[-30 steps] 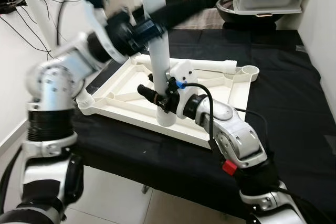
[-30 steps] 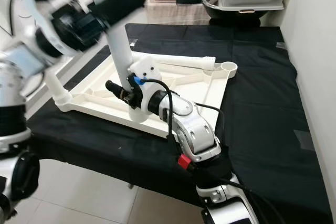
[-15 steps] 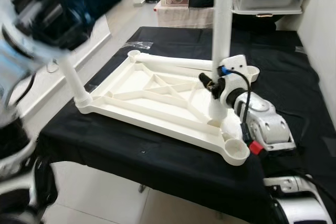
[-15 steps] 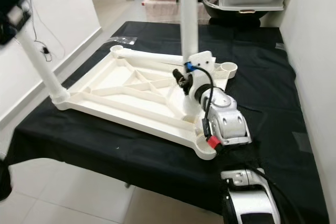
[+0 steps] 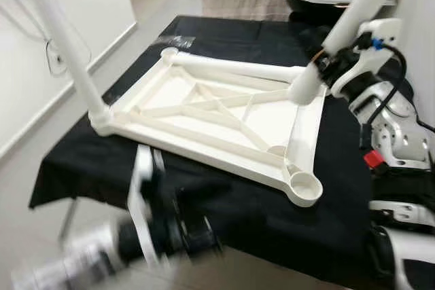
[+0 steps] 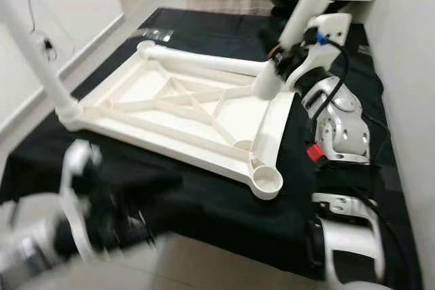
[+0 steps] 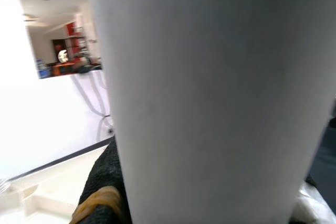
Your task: Building children table
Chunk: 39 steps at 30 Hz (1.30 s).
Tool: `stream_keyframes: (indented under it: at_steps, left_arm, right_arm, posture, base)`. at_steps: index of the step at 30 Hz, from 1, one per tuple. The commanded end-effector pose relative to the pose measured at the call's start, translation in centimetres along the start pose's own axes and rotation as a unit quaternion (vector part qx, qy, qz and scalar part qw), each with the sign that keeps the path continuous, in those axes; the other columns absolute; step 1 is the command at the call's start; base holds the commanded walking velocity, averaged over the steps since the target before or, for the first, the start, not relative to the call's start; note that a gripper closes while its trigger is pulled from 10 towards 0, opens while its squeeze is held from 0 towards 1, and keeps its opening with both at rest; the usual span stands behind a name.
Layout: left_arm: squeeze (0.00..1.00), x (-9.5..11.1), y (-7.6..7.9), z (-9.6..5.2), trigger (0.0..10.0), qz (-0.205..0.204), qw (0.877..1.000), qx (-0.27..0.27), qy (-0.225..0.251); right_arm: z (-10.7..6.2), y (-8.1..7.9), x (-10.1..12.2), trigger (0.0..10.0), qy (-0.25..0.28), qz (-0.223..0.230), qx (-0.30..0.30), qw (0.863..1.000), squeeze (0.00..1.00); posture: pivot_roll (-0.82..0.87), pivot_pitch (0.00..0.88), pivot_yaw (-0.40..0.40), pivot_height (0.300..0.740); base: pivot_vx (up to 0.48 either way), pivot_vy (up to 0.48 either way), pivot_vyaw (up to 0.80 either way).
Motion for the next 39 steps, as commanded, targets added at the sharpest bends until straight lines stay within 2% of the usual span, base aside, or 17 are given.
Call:
stream_keyframes:
  at_steps: [1, 3, 4, 5, 7, 9, 10, 11, 12, 13, 15, 22, 28, 32, 39]
  left_arm:
    - [0.0, -0.6, 0.3, -0.6, 10.0, 0.032, 0.999, 0.024, -0.013]
    - [0.0, -1.6, 0.9, -1.1, 10.0, 0.046, 0.998, 0.036, -0.029]
    - [0.0, -2.0, 1.4, -1.3, 10.0, 0.052, 0.997, 0.039, -0.036]
    - [0.0, -2.0, 1.4, -1.3, 10.0, 0.052, 0.997, 0.039, -0.036]
    - [0.0, -2.3, 2.1, -1.5, 10.0, 0.063, 0.996, 0.043, -0.038]
    - [0.0, -2.2, 2.9, -1.6, 10.0, 0.078, 0.995, 0.046, -0.037]
    - [0.0, -2.1, 3.2, -1.6, 10.0, 0.085, 0.995, 0.047, -0.036]
    - [0.0, -2.1, 3.2, -1.6, 10.0, 0.085, 0.995, 0.047, -0.036]
    - [0.0, -1.9, 3.2, -2.0, 10.0, 0.121, 0.99, 0.06, -0.04]
    - [0.0, -1.9, 3.2, -2.0, 10.0, 0.121, 0.99, 0.06, -0.04]
    - [0.0, -1.7, 3.1, -2.3, 10.0, 0.148, 0.986, 0.072, -0.039]
    - [0.0, -1.4, 3.1, -2.7, 10.0, 0.181, 0.978, 0.107, -0.017]
    - [0.0, -1.6, 3.1, -2.9, 10.0, 0.182, 0.977, 0.107, -0.015]
    - [0.0, -1.7, 2.8, -3.1, 10.0, 0.188, 0.976, 0.108, -0.014]
    - [0.0, -1.8, 2.6, -3.2, 10.0, 0.194, 0.975, 0.11, -0.01]
  right_arm:
    - [-0.2, -2.7, 0.3, 10.0, -0.016, 0.011, 0.124, 0.992, 0.0]
    - [-1.4, -4.3, 0.4, 10.0, -0.037, 0.015, 0.221, 0.975, 0.0]
    - [-2.2, -5.2, 0.0, 10.0, -0.068, 0.013, 0.278, 0.958, 0.0]
    - [-2.2, -5.2, 0.0, 10.0, -0.068, 0.013, 0.278, 0.958, 0.0]
    - [-3.3, -5.9, -0.3, 10.0, -0.111, 0.01, 0.342, 0.933, 0.0]
    - [-3.8, -6.2, -0.2, 10.0, -0.137, 0.0, 0.383, 0.913, 0.0]
    - [-4.0, -6.3, -0.1, 10.0, -0.145, -0.006, 0.396, 0.907, 0.0]
    - [-4.0, -6.3, -0.1, 10.0, -0.145, -0.006, 0.396, 0.907, 0.0]
    - [-4.5, -6.5, 0.2, 10.0, -0.175, 0.004, 0.434, 0.883, 0.0]
    - [-4.5, -6.5, 0.2, 10.0, -0.175, 0.004, 0.434, 0.883, 0.0]
    - [-4.8, -6.5, 0.4, 10.0, -0.196, 0.009, 0.459, 0.866, 0.0]
    - [-5.1, -5.8, 1.5, 10.0, -0.204, 0.002, 0.464, 0.862, 0.0]
    - [-7.1, -6.2, 1.0, 10.0, -0.22, 0.012, 0.477, 0.851, 0.0]
    - [-8.2, -6.4, 1.1, 10.0, -0.225, 0.007, 0.479, 0.848, 0.0]
    - [-9.2, -7.0, 1.2, 10.0, -0.226, 0.0, 0.489, 0.842, 0.0]
  posture:
    - [0.02, 0.256, 0.065, 0.74]
    - [0.02, 0.256, 0.065, 0.74]
    - [0.03, 0.28, 0.071, 0.74]
    - [0.03, 0.28, 0.071, 0.74]
    - [0.04, 0.301, 0.074, 0.74]
    - [0.05, 0.32, 0.077, 0.74]
    - [0.05, 0.32, 0.077, 0.74]
    - [0.05, 0.32, 0.077, 0.74]
    - [0.05, 0.334, 0.078, 0.74]
    - [0.05, 0.334, 0.078, 0.74]
    - [0.06, 0.345, 0.077, 0.74]
    - [0.07, 0.371, 0.071, 0.74]
    - [0.07, 0.377, 0.09, 0.74]
    - [0.07, 0.379, 0.102, 0.74]
    - [0.07, 0.378, 0.117, 0.74]
  base:
    - [0.0, 0.0, 0.0]
    - [0.0, 0.0, 0.0]
    - [0.0, 0.0, 0.0]
    - [0.0, 0.0, 0.0]
    - [0.0, 0.0, 0.0]
    - [0.0, 0.0, 0.0]
    - [0.0, 0.0, 0.0]
    - [0.0, 0.0, 0.0]
    - [0.0, 0.0, 0.0]
    - [0.0, 0.0, 0.0]
    - [0.0, 0.0, 0.0]
    - [0.0, 0.0, 0.0]
    - [0.0, 0.0, 0.0]
    - [0.0, 0.0, 0.0]
    - [0.0, 0.0, 0.0]
Point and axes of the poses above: a point about 5 cm out from each wrist's last joint towards the gripper, its own z axis pointing out of the wrist towards the gripper, its own x axis along the axis of the wrist's last joint, y = z × x, the point moved 4 cm from there along z, pointing out of the wrist towards the gripper, and after that the axes turned 14 degrees about z, right-handed, at the moved point
